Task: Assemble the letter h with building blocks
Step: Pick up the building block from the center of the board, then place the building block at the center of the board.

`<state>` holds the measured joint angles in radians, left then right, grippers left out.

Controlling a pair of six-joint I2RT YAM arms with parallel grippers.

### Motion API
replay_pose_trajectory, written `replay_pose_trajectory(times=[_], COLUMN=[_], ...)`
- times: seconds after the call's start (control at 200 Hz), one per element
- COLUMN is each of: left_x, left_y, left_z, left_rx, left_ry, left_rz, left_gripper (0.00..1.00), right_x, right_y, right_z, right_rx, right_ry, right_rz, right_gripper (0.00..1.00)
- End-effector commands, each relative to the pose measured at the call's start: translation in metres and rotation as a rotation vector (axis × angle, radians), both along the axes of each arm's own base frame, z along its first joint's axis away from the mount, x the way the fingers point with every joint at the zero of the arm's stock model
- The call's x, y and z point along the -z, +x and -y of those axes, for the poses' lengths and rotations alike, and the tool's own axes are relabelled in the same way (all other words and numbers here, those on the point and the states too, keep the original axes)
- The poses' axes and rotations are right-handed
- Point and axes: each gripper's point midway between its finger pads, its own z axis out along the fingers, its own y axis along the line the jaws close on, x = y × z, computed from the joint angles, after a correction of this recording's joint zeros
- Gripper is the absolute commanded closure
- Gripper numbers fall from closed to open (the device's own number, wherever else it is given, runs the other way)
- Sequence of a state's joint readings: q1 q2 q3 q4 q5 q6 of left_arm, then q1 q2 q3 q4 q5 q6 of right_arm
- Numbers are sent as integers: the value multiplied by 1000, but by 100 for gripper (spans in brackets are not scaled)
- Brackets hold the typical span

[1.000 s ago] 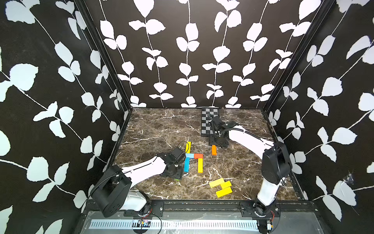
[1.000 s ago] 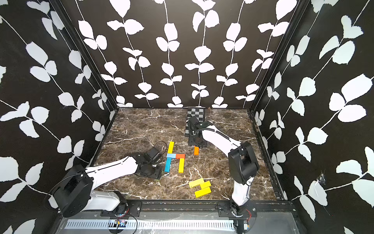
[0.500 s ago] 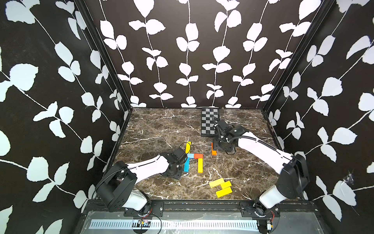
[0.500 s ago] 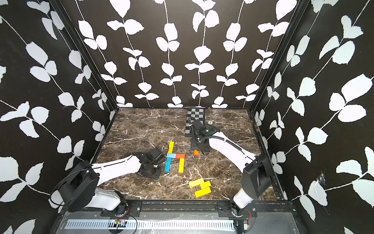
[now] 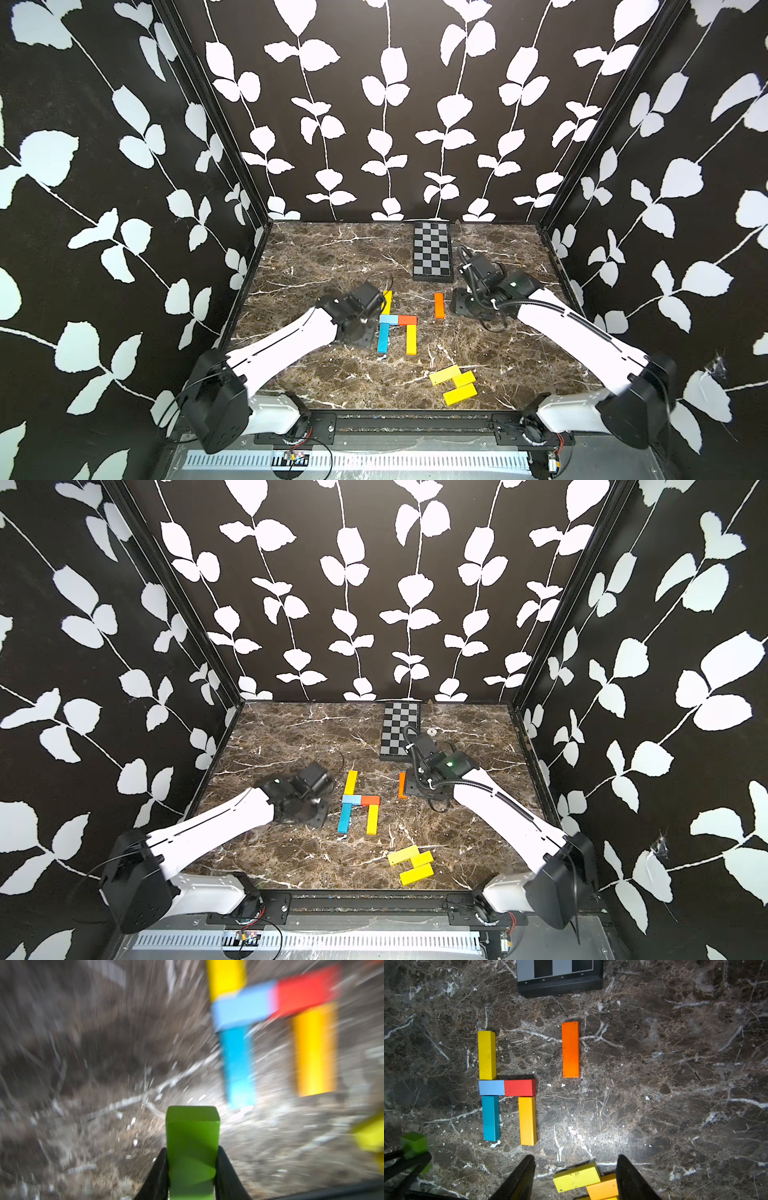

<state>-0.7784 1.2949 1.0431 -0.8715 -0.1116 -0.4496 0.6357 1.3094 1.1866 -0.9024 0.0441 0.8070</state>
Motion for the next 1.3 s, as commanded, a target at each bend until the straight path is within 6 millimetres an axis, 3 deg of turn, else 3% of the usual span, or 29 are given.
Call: replay_pose_trajectory(times=[0.0, 0.145, 0.32, 0.585, 0.675, 0.785, 1.01, 1.04, 1.105, 1.14, 1.22, 1.295], left_x=[-34, -38, -13, 36, 51, 67, 79, 78, 72, 66, 42, 7], left_y=[8, 16, 1, -8, -7, -2, -1, -1, 1, 3, 11, 20], left_z=[43, 111, 191, 265, 273, 276, 283, 282, 281, 281, 276, 269], left_rx=[162, 331, 545, 681, 682, 664, 655, 654, 647, 643, 618, 591], left_ry=[-131, -156, -145, -61, -22, 4, 7, 11, 8, 8, 22, 16], left_rz=[21, -2, -73, -119, -135, -138, -131, -129, -117, -101, -40, 44], left_gripper=[76, 81, 84, 87, 84, 72, 52, 45, 24, 2, 1, 1], right_x=[2, 9, 21, 42, 46, 47, 51, 51, 48, 47, 47, 49], right_y=[-9, -25, -53, -77, -79, -80, -80, -80, -78, -77, -75, -70], right_z=[26, 70, 112, 138, 141, 142, 141, 141, 140, 137, 131, 123], right_rx=[97, 218, 297, 380, 389, 392, 375, 371, 352, 338, 309, 273], right_ry=[22, 35, -42, -17, -8, -4, -7, -7, -3, 8, 23, 44], right_rz=[-13, -31, -89, -135, -143, -148, -156, -154, -141, -138, -130, -120], right_gripper=[39, 39, 37, 37, 37, 37, 37, 37, 34, 33, 31, 29])
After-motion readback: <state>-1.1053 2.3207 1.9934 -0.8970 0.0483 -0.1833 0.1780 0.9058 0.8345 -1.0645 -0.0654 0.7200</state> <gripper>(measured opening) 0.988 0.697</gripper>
